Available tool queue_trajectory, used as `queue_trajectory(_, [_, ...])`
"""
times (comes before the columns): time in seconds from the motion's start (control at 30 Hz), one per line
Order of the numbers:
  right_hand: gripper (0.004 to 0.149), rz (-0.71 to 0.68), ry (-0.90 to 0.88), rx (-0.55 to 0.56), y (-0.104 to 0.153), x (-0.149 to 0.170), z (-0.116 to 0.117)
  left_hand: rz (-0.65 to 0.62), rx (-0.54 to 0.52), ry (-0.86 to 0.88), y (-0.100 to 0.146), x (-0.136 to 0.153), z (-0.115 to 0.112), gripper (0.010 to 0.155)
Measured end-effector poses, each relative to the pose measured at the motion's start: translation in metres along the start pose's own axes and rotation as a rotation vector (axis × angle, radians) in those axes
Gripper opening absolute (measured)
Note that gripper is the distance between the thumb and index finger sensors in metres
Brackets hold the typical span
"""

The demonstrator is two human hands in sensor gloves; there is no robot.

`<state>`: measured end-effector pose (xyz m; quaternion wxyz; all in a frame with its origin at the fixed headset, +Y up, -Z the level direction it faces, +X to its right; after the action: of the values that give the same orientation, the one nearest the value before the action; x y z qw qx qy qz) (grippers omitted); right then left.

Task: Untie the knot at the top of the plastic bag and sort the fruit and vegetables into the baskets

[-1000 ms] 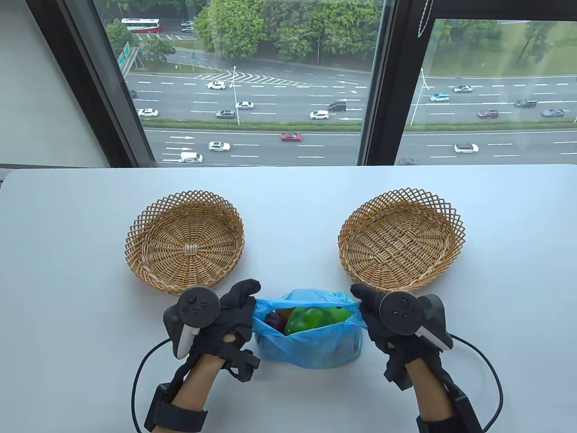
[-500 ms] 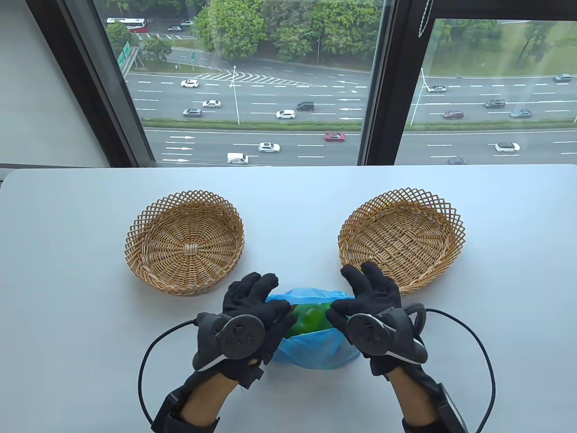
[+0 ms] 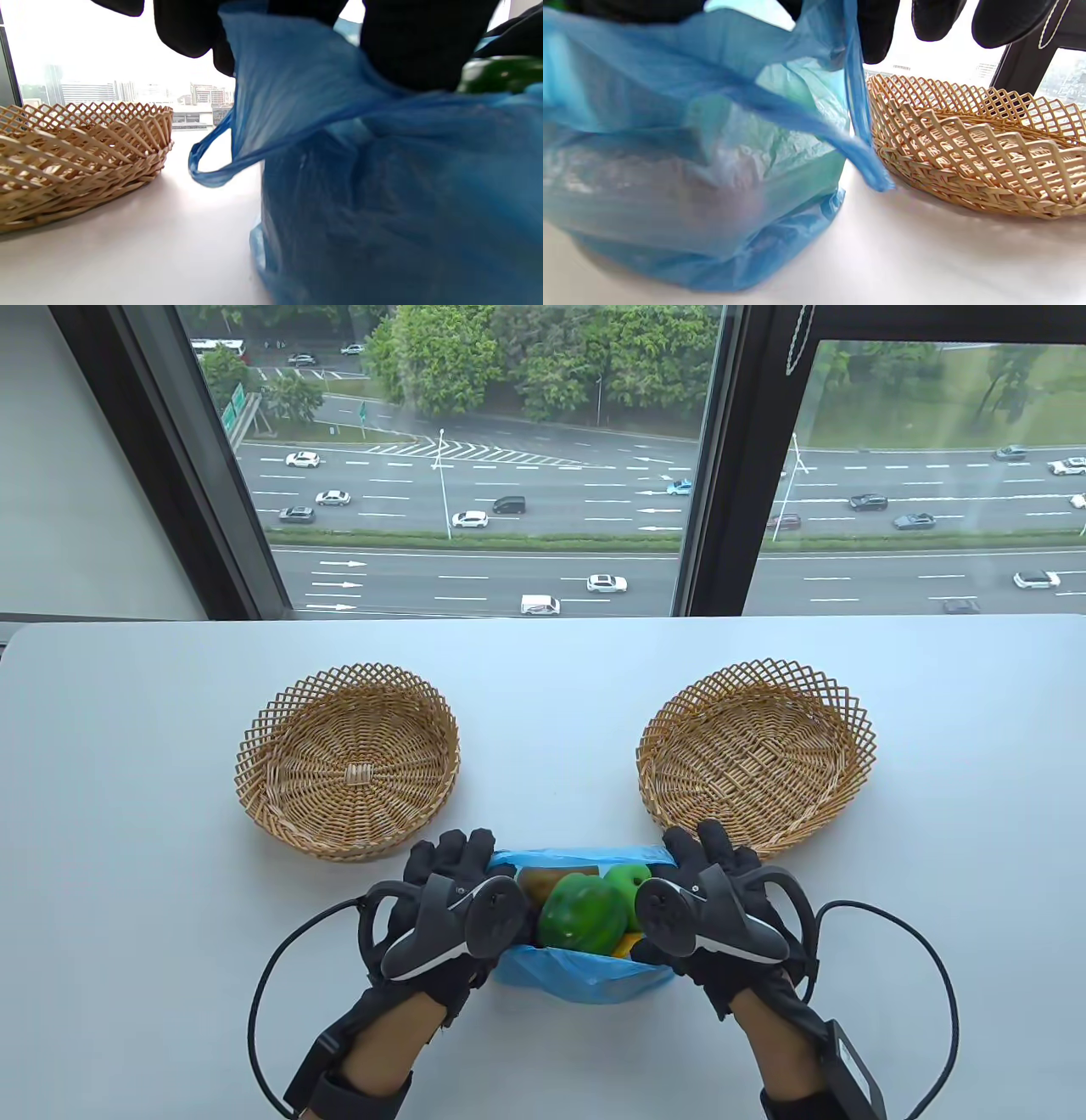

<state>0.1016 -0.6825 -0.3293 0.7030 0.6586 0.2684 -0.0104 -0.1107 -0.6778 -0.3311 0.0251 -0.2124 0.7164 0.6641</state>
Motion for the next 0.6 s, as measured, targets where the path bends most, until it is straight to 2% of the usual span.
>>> queue_trajectory(0.27, [0.115, -0.025, -0.060, -0.065, -0.003, 0.004, 0.014, 0.012, 0.146, 0.132, -0.006, 0.023, -0.014, 0.097])
queue_trajectory(0.47, [0.121, -0.072, -0.147, -0.120, -0.010, 0.008, 0.030, -0.074, 0.213, 0.310, -0.016, 0.038, -0.032, 0.104])
queue_trajectory(0.6, [0.121, -0.098, -0.197, -0.126, -0.012, 0.011, 0.036, -0.070, 0.292, 0.453, -0.021, 0.048, -0.046, 0.107])
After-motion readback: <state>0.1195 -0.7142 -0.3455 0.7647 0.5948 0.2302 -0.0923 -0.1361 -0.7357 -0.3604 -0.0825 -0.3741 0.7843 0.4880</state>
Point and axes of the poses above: the tracker on the back of each hand, its own x axis roughly to the little-finger side, its own y axis roughly from the fingertips to the wrist, z = x × y, the point moved 4 cm from there along -y, roughly from the wrist to the fingertips, and after that the axes turned 14 degrees about y, right-handed, at the moved point
